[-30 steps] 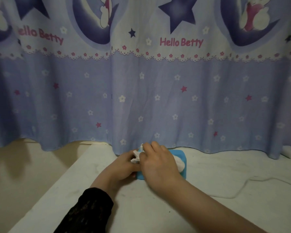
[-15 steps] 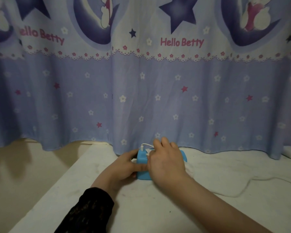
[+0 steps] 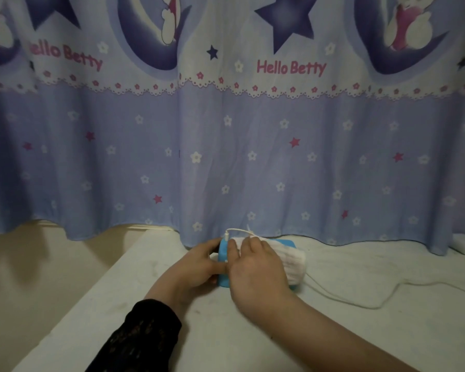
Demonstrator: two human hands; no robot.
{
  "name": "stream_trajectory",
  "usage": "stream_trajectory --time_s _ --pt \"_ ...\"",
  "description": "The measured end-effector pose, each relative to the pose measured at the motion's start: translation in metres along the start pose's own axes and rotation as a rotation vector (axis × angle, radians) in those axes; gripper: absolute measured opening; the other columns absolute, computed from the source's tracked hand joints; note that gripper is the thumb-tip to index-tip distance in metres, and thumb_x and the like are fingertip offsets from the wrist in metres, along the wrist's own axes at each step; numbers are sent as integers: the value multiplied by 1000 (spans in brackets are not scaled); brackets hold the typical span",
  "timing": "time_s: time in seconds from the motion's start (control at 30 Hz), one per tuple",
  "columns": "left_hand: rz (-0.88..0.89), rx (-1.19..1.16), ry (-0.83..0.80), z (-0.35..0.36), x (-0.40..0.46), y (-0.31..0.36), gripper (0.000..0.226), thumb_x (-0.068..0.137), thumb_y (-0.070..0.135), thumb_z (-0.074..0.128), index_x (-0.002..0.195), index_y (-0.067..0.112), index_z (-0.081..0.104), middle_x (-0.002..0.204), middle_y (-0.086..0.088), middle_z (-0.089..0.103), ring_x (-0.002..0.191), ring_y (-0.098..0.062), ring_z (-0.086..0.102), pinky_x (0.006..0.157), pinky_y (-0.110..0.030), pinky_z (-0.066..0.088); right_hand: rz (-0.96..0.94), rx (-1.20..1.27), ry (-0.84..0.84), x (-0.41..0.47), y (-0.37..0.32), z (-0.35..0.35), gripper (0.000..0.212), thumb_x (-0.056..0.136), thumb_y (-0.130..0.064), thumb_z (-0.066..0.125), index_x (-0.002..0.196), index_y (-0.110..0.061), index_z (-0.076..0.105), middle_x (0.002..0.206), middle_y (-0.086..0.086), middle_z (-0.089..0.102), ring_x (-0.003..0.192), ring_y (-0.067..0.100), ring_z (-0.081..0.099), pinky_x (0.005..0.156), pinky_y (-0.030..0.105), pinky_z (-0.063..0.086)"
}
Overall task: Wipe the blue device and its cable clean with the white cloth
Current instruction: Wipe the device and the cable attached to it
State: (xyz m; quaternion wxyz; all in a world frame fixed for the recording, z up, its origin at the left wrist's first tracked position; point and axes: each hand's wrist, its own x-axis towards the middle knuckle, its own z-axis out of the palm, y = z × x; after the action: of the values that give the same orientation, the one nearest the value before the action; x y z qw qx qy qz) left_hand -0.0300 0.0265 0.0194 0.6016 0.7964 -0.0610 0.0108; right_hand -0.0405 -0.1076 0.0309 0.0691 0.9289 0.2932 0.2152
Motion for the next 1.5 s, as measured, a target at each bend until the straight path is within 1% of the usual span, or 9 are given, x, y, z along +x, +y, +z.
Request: stream_trajectory --time_s 0.13,0.23,0.37,0.5,0.67,0.87,1.07,1.33,1.5 --pt "-11 38 3 -3 1 0 56 62 6 60 118 10 58 81 -1 61 45 1 52 44 -15 41 31 40 136 1 1 4 50 89 -30 32 125 -3 52 113 17 63 107 30 53 98 36 42" --pt "-8 43 0 -3 1 -1 55 63 7 61 118 11 58 79 -2 60 44 1 49 44 -15 40 51 102 90 1 3 1 57 94 -38 27 135 0 38 127 20 50 120 33 42 106 41 30" --pt "-23 16 10 -1 1 -1 47 74 -8 57 116 13 59 83 -4 62 48 -2 51 44 -15 40 57 133 175 -1 6 0 61 85 -46 25 108 -5 64 92 10 67 90 25 58 84 35 48" --pt "-2 71 17 -3 1 0 51 63 12 62 113 23 61 90 -4 66 67 -14 53 51 -17 43 -56 218 128 3 11 8 85 83 -60 10 134 -2 44 133 17 53 126 32 44 110 40 28" --pt "-5 83 12 -3 3 -2 41 81 -2 62 117 17 58 87 3 63 46 3 52 43 -13 39 145 -18 -40 5 12 -3 75 94 -55 16 136 5 33 132 22 46 120 35 40 105 42 27" --pt "-12 25 1 -2 4 -3 42 80 -1 65 118 15 58 89 -1 66 51 2 58 45 -12 42 169 55 9 -6 10 7 72 76 -53 29 85 3 73 73 16 70 66 29 64 64 32 54" --pt "-10 64 -5 -3 5 -2 43 82 3 65 122 14 56 87 5 63 48 5 55 43 -12 40 212 57 -35 -3 21 5 75 93 -57 22 139 1 32 136 20 45 125 34 39 107 46 27" --pt "-7 82 8 -3 4 -2 42 83 1 63 122 14 56 86 4 63 46 3 53 44 -12 41 46 150 32 -4 24 12 91 75 -64 -4 139 -11 32 141 9 43 126 30 37 108 43 25" --pt "-17 28 -4 -2 2 0 44 81 8 69 122 17 57 91 3 66 56 4 61 44 -12 42 315 38 -154 -6 24 4 75 92 -60 17 145 -8 16 152 14 23 134 43 21 106 58 20"
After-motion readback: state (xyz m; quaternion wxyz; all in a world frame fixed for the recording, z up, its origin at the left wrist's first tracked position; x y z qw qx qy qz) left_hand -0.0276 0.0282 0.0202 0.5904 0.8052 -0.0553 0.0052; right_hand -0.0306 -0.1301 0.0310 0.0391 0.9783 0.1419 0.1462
